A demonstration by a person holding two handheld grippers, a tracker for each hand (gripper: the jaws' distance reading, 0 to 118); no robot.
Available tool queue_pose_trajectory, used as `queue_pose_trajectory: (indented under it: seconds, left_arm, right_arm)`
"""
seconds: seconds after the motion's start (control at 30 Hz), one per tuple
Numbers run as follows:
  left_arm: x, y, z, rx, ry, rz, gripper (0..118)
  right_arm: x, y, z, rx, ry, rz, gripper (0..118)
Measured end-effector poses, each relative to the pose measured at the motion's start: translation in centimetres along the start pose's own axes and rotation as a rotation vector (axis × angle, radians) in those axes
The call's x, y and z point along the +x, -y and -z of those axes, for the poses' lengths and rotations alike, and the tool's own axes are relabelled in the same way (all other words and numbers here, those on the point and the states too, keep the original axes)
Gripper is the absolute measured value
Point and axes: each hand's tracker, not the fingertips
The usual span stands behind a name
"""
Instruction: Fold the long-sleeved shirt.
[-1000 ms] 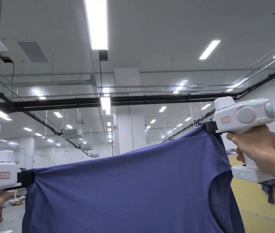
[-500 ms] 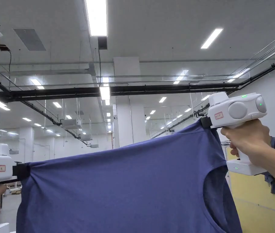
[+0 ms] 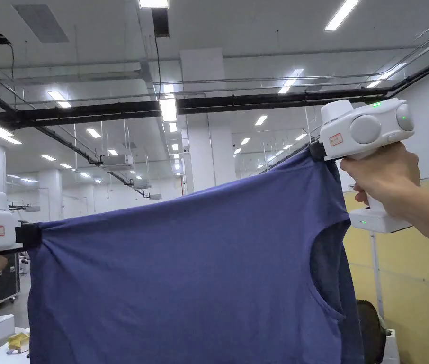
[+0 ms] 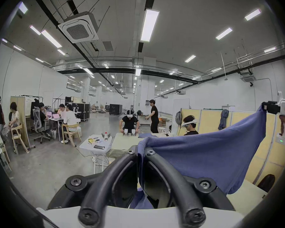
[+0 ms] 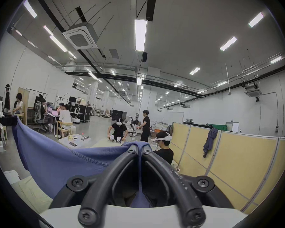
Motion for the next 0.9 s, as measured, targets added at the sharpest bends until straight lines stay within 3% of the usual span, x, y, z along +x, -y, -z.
queue_pose_trajectory:
  seconds: [0.27, 0.33, 0.43, 0.6, 0.9]
  left_arm:
    - [-0.8, 4.6, 4.4, -0.038, -0.016, 0.004, 5]
    - [-0.6, 7.0, 4.7, -0.053, -0.02, 0.008, 5]
    - [-0.4, 11.2, 5.0, -0.1, -0.02, 0.029, 5]
    - [-0.5, 19.0, 3.8, -0.203, -0.002, 0.007, 5]
    - [0.1, 31.0, -1.6, -0.37, 0.039, -0.044, 5]
  right_arm:
    - [-1.5, 5.2, 4.2, -0.023, -0.019, -0.002, 4]
    - [-1.5, 7.8, 5.1, -0.05, -0.044, 0.046, 4]
    - [-2.0, 12.7, 5.8, -0.105, -0.056, 0.054, 4]
    - [-2.3, 21.4, 5.4, -0.214, -0.1, 0.122, 4]
    - [-3.1, 34.1, 0.9, -0.367, -0.145, 0.142, 4]
